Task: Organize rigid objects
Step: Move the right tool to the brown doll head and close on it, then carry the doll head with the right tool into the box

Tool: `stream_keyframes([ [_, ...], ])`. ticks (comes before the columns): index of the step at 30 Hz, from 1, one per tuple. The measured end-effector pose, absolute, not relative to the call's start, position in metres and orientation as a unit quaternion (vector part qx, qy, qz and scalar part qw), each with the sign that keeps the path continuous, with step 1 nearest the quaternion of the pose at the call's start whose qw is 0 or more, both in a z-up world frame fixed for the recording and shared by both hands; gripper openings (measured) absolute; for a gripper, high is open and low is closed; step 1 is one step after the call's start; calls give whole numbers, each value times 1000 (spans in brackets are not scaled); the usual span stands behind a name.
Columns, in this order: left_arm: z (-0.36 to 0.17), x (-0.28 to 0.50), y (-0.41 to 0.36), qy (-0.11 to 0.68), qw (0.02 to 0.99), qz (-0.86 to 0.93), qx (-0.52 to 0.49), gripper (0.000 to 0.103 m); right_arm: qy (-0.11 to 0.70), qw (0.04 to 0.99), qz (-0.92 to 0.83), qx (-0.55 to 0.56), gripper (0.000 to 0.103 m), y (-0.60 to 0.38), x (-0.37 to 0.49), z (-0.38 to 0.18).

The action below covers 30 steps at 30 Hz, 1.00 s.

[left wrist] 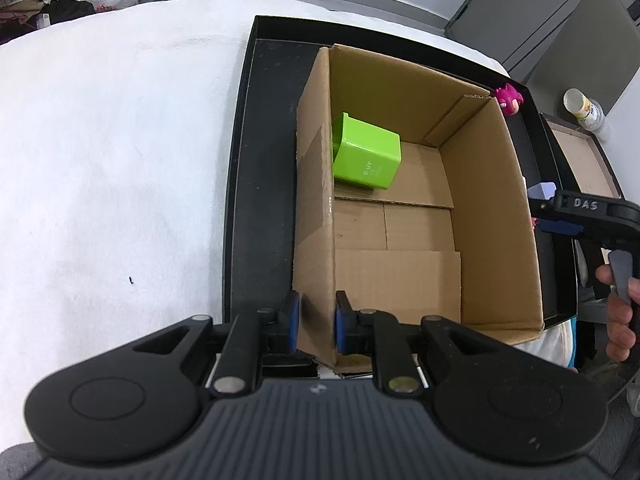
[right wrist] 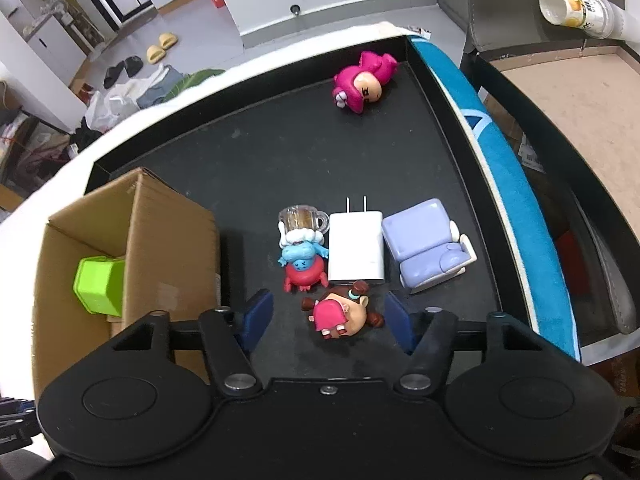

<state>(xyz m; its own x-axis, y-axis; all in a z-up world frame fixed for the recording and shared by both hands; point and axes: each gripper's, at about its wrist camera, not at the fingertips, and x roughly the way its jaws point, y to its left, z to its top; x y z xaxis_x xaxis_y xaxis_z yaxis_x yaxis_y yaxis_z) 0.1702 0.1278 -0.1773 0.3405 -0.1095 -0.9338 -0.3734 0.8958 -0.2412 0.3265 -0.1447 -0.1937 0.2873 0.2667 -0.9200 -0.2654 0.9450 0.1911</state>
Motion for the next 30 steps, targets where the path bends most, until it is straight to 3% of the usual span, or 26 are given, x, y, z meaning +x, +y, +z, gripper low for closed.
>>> stream_keyframes([
  [2, -177, 169, 128, 567, 791, 84, -215, 17, 576, 800, 167, -6, 49, -143, 326, -197],
  [4, -177, 169, 128, 567, 791, 84, -216, 17, 581, 797, 165, -13, 33, -142, 325, -199],
  [8, -179, 168, 128, 568, 790, 83, -216, 17, 582, 796, 166, -12, 29, -146, 321, -195],
  [9, -179, 168, 129, 568, 790, 83, -216, 17, 579, 798, 168, -11, 23, -147, 319, -192],
  [30, -179, 165, 132, 564, 789, 84, -229, 16, 551, 809, 202, -29, 22, -138, 296, -146],
])
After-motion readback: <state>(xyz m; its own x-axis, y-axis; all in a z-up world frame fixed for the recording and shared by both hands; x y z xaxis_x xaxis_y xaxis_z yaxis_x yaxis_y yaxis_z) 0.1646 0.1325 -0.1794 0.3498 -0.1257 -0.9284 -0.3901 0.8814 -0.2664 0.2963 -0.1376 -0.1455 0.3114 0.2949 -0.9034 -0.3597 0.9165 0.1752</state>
